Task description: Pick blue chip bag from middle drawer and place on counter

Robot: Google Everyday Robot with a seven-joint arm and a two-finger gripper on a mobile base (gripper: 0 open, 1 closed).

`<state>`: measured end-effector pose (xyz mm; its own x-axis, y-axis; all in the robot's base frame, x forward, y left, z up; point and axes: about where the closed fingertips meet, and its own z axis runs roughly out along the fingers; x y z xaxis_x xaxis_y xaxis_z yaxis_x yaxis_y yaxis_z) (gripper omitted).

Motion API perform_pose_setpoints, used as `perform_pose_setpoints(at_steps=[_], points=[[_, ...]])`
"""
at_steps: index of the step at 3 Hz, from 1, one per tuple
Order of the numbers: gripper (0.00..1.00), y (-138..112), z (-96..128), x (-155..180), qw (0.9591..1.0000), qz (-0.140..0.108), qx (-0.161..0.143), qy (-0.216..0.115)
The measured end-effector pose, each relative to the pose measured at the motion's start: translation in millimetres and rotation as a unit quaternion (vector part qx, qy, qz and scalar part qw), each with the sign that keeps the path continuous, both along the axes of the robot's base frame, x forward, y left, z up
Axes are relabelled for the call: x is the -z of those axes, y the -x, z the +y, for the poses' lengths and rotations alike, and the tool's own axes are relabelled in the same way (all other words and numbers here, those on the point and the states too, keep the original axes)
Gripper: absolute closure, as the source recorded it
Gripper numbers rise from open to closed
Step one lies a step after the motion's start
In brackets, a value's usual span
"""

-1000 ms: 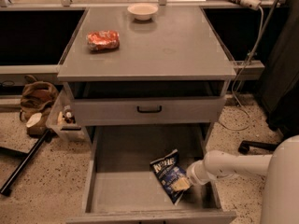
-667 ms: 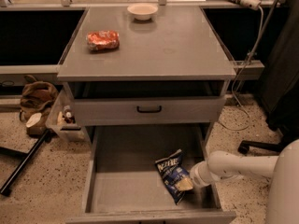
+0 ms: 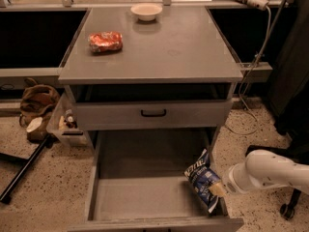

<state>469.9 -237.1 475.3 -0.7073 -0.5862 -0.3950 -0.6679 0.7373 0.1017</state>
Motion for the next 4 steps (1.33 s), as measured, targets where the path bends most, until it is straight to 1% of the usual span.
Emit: perform_pose_setpoints(at_steps=[1,2,3,4], points=[[1.00,17,-9,-78,0.9993,-0.025,-0.020,0.020],[1.00,11,-16,-198,0.9955,-0.079,-0.045,0.026],[1.00,11,-16,-197,0.9955,-0.079,-0.045,0.026],[1.00,8,-21,-211,0.9949,-0.079,-0.056,0.030]])
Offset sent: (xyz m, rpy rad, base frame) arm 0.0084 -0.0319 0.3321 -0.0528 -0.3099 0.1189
